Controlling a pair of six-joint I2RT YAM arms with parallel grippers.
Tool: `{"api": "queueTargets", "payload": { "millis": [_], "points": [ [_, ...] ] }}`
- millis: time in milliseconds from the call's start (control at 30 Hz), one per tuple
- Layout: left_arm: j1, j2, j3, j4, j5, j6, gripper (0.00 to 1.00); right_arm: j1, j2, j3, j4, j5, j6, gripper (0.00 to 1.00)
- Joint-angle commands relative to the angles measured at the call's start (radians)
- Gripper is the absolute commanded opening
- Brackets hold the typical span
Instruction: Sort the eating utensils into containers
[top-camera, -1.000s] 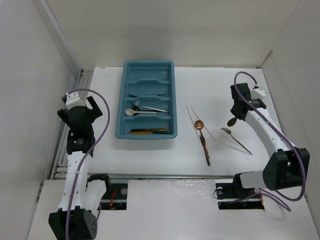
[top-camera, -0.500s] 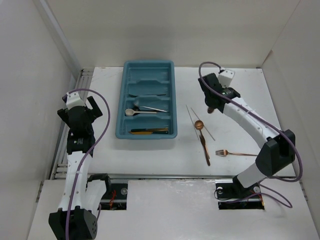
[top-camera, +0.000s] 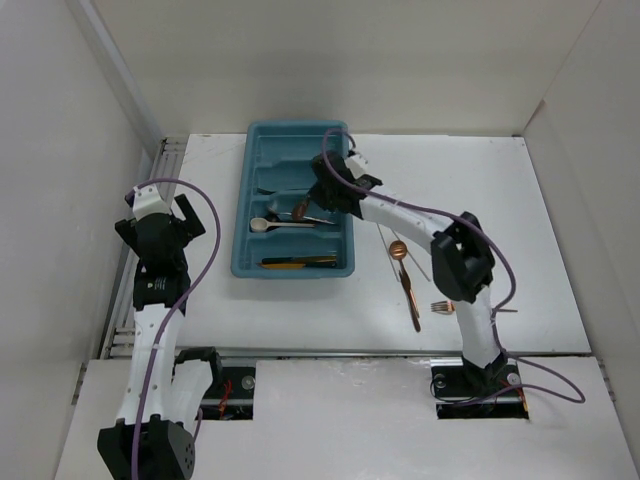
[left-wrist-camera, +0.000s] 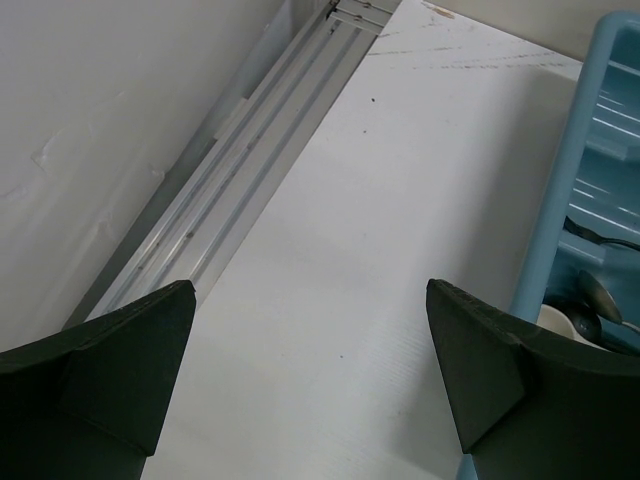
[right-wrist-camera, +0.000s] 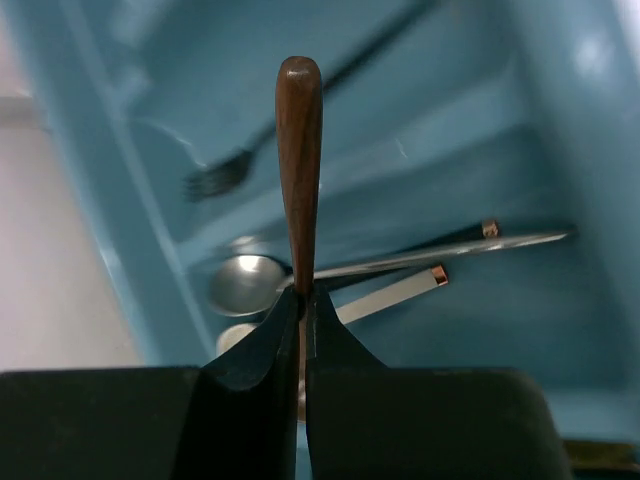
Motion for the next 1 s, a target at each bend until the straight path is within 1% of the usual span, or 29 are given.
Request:
{"api": "queueTargets", "payload": {
  "millis": [0, 67, 200, 233, 267, 300, 333, 400, 433, 467, 500, 533, 600, 633, 667, 700, 733, 767, 800, 833, 900, 933, 967],
  "points": [
    [0.007, -0.027, 0.039, 0.012, -0.020, 0.000, 1.00, 0.019, 0.050, 0.053, 0.100, -0.169, 0.206, 0.00],
    [0.007, -0.027, 0.039, 0.001, -0.029, 0.000, 1.00, 0.029, 0.088, 0.063, 0.109, -0.179, 0.252, 0.00],
    [0.007, -0.027, 0.039, -0.010, -0.029, 0.000, 1.00, 0.029, 0.099, 0.034, 0.193, -0.208, 0.261, 0.00],
    [0.007, -0.027, 0.039, -0.010, -0.029, 0.000, 1.00, 0.029, 0.099, 0.018, 0.194, -0.219, 0.272, 0.06],
    [0.007, -0.027, 0.030, -0.010, -0.029, 0.000, 1.00, 0.029, 0.090, 0.018, 0.209, -0.219, 0.272, 0.21],
    [0.007, -0.027, 0.029, -0.010, -0.029, 0.000, 1.00, 0.029, 0.090, 0.009, 0.209, -0.219, 0.272, 0.30],
    [0.007, -0.027, 0.029, -0.010, -0.029, 0.000, 1.00, 0.029, 0.078, 0.009, 0.209, -0.219, 0.261, 0.45],
    [0.007, -0.027, 0.029, -0.010, -0.029, 0.000, 1.00, 0.029, 0.064, 0.009, 0.209, -0.208, 0.223, 0.55],
    [0.007, -0.018, 0.029, -0.001, -0.029, 0.000, 1.00, 0.029, 0.064, 0.009, 0.209, -0.208, 0.198, 0.63],
    [0.007, -0.018, 0.029, 0.000, -0.029, 0.000, 1.00, 0.038, 0.052, 0.032, 0.209, -0.208, 0.171, 0.73],
    [0.007, -0.018, 0.029, 0.009, -0.029, 0.000, 1.00, 0.038, 0.051, 0.047, 0.195, -0.208, 0.136, 0.95],
    [0.007, -0.009, 0.029, 0.009, -0.029, 0.000, 1.00, 0.038, 0.029, 0.064, 0.186, -0.208, 0.041, 0.95],
    [0.007, -0.009, 0.029, 0.009, -0.040, 0.020, 1.00, 0.062, 0.009, 0.111, 0.198, -0.161, -0.106, 0.96],
    [0.007, 0.000, 0.054, 0.009, -0.049, 0.035, 1.00, 0.103, -0.039, 0.180, 0.210, -0.085, -0.570, 0.96],
    [0.007, 0.000, 0.054, 0.009, -0.049, 0.035, 1.00, 0.104, -0.039, 0.181, 0.210, -0.084, -0.575, 0.96],
    [0.016, 0.011, 0.054, 0.009, -0.058, 0.035, 1.00, 0.125, -0.057, 0.197, 0.210, 0.007, -0.699, 0.96],
    [0.016, 0.011, 0.065, 0.000, -0.058, 0.035, 1.00, 0.157, -0.080, 0.198, 0.189, 0.048, -0.799, 1.00],
    [0.016, 0.020, 0.075, 0.000, -0.058, 0.035, 1.00, 0.157, -0.134, 0.198, 0.166, 0.048, -0.943, 1.00],
    [0.016, 0.020, 0.076, -0.010, -0.046, 0.035, 1.00, 0.144, -0.160, 0.198, 0.126, 0.003, -0.999, 1.00],
    [0.016, 0.020, 0.076, -0.010, -0.046, 0.035, 1.00, 0.092, -0.184, 0.198, 0.000, -0.036, -1.041, 1.00],
    [0.016, 0.038, 0.076, -0.010, -0.032, 0.035, 1.00, 0.014, -0.257, 0.181, -0.157, -0.125, -1.114, 1.00],
    [0.016, 0.038, 0.085, -0.010, -0.023, 0.035, 1.00, -0.035, -0.281, 0.166, -0.237, -0.209, -1.135, 1.00],
    [0.016, 0.051, 0.085, -0.010, -0.014, 0.035, 1.00, -0.139, -0.306, 0.114, -0.391, -0.248, -1.153, 1.00]
  ]
}}
